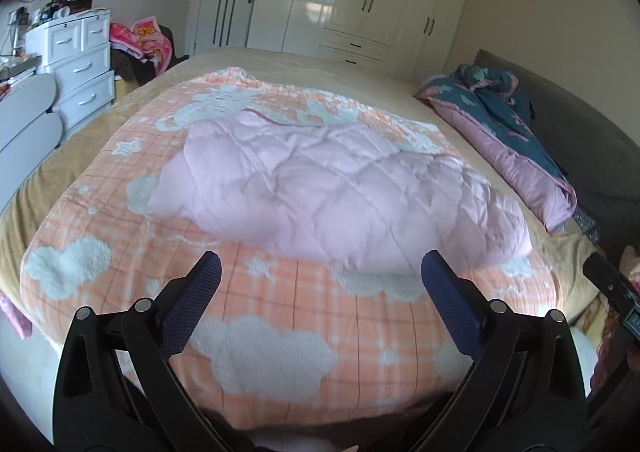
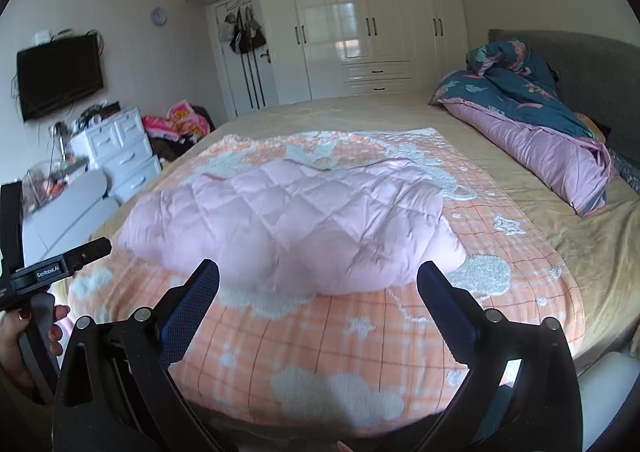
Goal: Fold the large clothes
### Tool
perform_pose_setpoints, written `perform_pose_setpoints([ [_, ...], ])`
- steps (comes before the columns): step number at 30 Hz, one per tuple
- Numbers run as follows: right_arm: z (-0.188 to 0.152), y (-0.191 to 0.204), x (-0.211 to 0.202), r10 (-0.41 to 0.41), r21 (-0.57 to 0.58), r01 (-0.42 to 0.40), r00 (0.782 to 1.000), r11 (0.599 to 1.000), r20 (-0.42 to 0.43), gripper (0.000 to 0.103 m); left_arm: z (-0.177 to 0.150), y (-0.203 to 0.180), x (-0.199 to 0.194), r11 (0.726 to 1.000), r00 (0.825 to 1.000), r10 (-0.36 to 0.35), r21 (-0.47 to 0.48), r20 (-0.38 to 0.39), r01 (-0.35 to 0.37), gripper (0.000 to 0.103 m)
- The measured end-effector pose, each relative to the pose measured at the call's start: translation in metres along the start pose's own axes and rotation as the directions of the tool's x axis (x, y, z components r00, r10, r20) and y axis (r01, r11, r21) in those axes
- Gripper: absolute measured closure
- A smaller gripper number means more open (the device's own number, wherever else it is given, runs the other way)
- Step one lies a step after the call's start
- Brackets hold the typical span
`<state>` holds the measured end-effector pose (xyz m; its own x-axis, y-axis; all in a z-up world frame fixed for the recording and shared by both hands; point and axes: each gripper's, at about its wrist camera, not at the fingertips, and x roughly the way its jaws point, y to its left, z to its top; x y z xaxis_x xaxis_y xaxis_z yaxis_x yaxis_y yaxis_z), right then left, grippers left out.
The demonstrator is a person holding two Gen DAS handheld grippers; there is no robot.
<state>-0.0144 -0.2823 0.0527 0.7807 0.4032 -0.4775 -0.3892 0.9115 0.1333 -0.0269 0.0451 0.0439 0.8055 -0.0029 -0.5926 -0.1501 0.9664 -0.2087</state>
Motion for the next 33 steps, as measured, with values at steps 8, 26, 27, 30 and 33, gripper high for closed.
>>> perform_pose_setpoints([
  [8,-0.026,0.007,-0.003,-0.027,-0.003,0.027,0.999,1.0,0.017,0.004,-0.017,-0.009,-0.002,0.999,1.0,-0.007,0.042,-0.007,0.007,0.009],
  [26,-0.041,0.018,0.019,0.018,-0.006,-0.018,0.998,1.0,-0.062,0.004,-0.031,-0.014,0.008,0.999,0.999,-0.032,0.018,-0.033,0.033,0.009],
  [27,-0.041,0.018,0.019,0.023,-0.005,-0.023,0.998,1.0,-0.062,0.004,-0.031,-0.014,0.007,0.999,0.999,-0.032,0.019,-0.032,0.033,0.009],
  [30,-0.041,0.018,0.019,0.024,-0.003,-0.024,0.998,1.0,-0.065,0.004,-0.031,-0.014,0.006,0.999,0.999,-0.032,0.019,-0.033,0.032,0.009],
  [33,-0.041,0.018,0.019,0.026,-0.003,-0.026,0.998,1.0,-0.064,0.004,-0.031,-0.014,0.005,0.999,0.999,-0.027,0.019,-0.034,0.028,0.009],
])
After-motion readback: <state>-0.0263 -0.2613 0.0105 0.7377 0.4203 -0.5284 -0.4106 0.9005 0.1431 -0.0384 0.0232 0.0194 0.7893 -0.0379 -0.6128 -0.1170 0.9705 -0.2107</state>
